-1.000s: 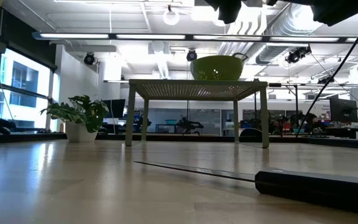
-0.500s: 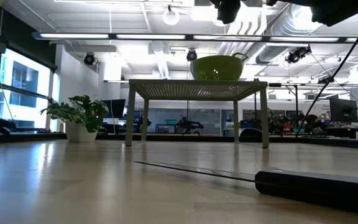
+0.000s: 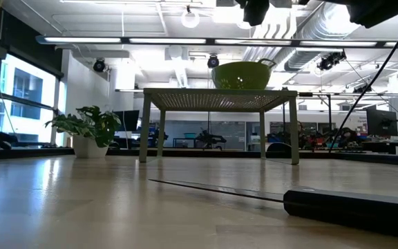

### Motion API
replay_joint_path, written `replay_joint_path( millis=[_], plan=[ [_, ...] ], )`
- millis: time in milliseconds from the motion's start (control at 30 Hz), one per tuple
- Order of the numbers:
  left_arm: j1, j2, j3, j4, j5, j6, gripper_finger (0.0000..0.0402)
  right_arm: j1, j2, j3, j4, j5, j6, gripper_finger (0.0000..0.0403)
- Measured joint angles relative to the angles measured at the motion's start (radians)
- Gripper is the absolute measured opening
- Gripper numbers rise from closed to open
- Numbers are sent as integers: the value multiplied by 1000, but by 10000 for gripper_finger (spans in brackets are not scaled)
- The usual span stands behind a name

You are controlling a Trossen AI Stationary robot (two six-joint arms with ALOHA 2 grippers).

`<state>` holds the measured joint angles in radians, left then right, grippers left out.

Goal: Pick & Place Fruit
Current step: Put the top potato into the green strainer bowl on the top shelf

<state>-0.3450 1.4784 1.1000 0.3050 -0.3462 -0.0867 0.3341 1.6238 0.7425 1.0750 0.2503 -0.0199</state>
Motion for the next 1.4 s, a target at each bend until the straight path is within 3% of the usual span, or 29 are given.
replay_joint_path(
  millis=[467,933,1400],
  plan=[
    [0,0,1,-34,0,-67,237,0,0,0,-4,9,25,203],
    [0,-2,1,-104,-35,-51,371,-1,1,0,-69,108,48,203],
    [-1,-46,-1,-304,-78,-41,384,13,0,0,-184,253,115,203]
  ],
)
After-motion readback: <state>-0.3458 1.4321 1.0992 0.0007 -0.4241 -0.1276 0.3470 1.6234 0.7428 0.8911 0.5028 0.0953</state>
